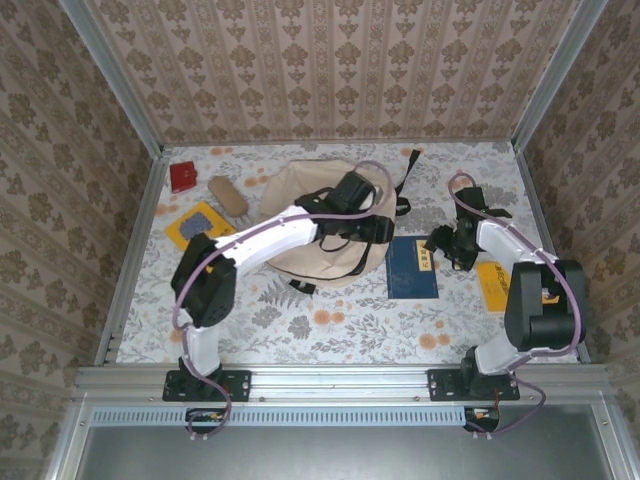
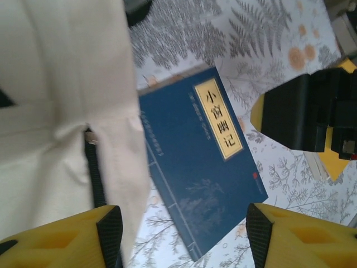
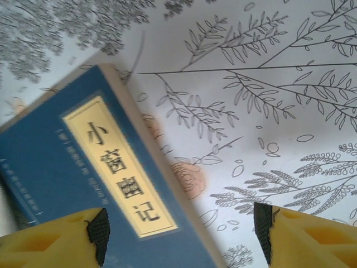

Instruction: Pack the student bag

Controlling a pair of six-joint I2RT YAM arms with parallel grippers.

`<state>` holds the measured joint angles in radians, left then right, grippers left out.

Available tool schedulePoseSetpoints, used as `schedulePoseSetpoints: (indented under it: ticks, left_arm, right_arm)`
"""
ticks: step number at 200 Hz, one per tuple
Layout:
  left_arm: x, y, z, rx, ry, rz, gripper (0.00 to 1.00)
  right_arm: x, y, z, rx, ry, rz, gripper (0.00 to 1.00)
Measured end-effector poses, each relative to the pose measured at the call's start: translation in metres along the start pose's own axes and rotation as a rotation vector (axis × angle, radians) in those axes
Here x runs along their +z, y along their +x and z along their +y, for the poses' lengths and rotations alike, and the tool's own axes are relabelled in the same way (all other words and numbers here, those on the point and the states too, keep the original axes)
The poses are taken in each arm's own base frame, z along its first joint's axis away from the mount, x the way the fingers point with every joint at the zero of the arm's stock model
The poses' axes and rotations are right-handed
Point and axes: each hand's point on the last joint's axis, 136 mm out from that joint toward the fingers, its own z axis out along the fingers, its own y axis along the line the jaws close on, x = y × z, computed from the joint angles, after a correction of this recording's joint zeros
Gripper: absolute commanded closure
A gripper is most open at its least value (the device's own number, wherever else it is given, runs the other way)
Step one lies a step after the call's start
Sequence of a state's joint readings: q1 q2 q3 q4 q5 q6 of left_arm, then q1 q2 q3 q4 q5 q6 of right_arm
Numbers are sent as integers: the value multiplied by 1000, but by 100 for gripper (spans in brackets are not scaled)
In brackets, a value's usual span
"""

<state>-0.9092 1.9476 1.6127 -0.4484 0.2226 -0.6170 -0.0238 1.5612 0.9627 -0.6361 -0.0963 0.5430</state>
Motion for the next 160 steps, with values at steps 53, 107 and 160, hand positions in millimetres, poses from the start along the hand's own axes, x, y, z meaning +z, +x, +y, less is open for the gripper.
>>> schedulePoseSetpoints:
  ticks: [53, 107, 160]
  left_arm:
    - [61, 40, 0, -151, -21, 144, 47]
    - [84, 69, 6, -257, -86, 231, 51]
    - [97, 83, 8, -321, -115, 267, 61]
  right_arm:
    - [18, 16, -7, -37, 13, 81, 34]
    - [23, 33, 2, -34, -61, 145, 40]
    - [28, 44, 5, -36, -94, 175, 48]
